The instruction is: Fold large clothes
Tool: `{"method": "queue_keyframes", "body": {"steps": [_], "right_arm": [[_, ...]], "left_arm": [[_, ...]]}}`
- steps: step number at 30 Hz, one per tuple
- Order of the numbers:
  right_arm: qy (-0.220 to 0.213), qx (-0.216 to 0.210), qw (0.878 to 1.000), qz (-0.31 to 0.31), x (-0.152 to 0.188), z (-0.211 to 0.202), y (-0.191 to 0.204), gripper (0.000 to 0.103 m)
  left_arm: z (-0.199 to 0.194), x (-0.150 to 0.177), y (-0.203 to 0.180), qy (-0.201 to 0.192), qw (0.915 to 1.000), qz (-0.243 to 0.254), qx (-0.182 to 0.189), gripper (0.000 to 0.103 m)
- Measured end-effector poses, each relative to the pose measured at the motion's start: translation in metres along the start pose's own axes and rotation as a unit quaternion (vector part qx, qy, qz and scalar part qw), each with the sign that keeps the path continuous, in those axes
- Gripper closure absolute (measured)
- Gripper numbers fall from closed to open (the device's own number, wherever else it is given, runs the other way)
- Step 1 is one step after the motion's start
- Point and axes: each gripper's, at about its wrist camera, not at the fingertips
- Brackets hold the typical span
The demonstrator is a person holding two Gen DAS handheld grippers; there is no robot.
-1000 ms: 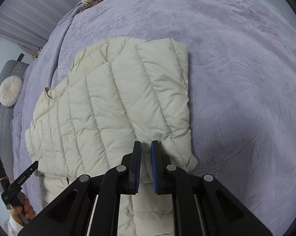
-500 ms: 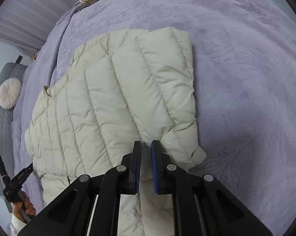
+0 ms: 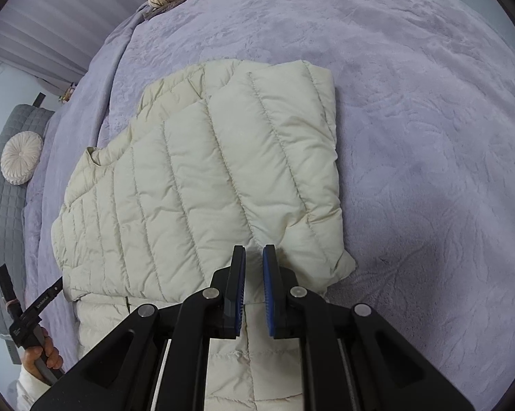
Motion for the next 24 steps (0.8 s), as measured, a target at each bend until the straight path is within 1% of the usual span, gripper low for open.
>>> {"method": "queue_keyframes", "body": {"steps": [7, 9, 11, 12, 13, 14, 15, 16, 18, 19, 22, 24], "right_arm": [[-0.005, -0.011, 1.0, -0.004, 0.008, -0.014, 0.01, 0.091], [-0.004, -0.013, 1.0, -0.002, 0.012, -0.019, 0.013, 0.079], [-0.006, -0.02, 1.0, 0.001, 0.017, -0.024, 0.016, 0.035], [-0.01, -0.024, 1.0, 0.001, 0.02, -0.028, 0.017, 0.031], [-0.011, -0.025, 1.0, 0.001, 0.024, -0.032, 0.019, 0.031], [-0.009, -0.026, 1.0, 0.001, 0.027, -0.035, 0.02, 0.031], [-0.006, -0.028, 1.0, 0.002, 0.03, -0.038, 0.021, 0.031], [-0.004, -0.029, 1.0, 0.004, 0.034, -0.041, 0.022, 0.03], [0.001, -0.029, 1.0, 0.004, 0.041, -0.047, 0.024, 0.027], [0.003, -0.029, 1.0, 0.004, 0.045, -0.05, 0.024, 0.023], [0.007, -0.03, 0.999, 0.01, 0.056, -0.058, 0.024, 0.022], [0.011, -0.036, 0.999, 0.014, 0.064, -0.064, 0.023, 0.017]], "left_arm": [[-0.012, 0.006, -0.009, -0.004, 0.9998, 0.019, 0.002, 0.086], [-0.015, 0.009, -0.011, 0.005, 0.9997, 0.025, 0.005, 0.086], [-0.019, 0.014, -0.013, 0.013, 0.9994, 0.031, 0.004, 0.084], [-0.022, 0.017, -0.013, 0.014, 0.9993, 0.033, 0.007, 0.059], [-0.026, 0.02, -0.012, 0.011, 0.9994, 0.032, 0.009, 0.039], [-0.032, 0.023, -0.012, 0.001, 0.9995, 0.032, 0.005, 0.003], [-0.04, 0.028, -0.012, -0.016, 0.9993, 0.034, -0.004, 0.0], [-0.046, 0.031, -0.014, -0.024, 0.9988, 0.042, -0.007, 0.0], [-0.05, 0.037, -0.015, -0.012, 0.9985, 0.053, -0.007, 0.0], [-0.051, 0.039, -0.015, -0.006, 0.9985, 0.054, -0.004, 0.0], [-0.057, 0.046, -0.014, 0.011, 0.9981, 0.061, -0.002, 0.0], [-0.062, 0.052, -0.013, 0.018, 0.9977, 0.065, -0.007, 0.0]]}}
Point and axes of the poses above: each gripper's, at about its wrist camera, not at the fingertips, and z roughly the way its jaws point, y to its left, x to its underside, and after that the axes turned 3 degrees about x, right-handed
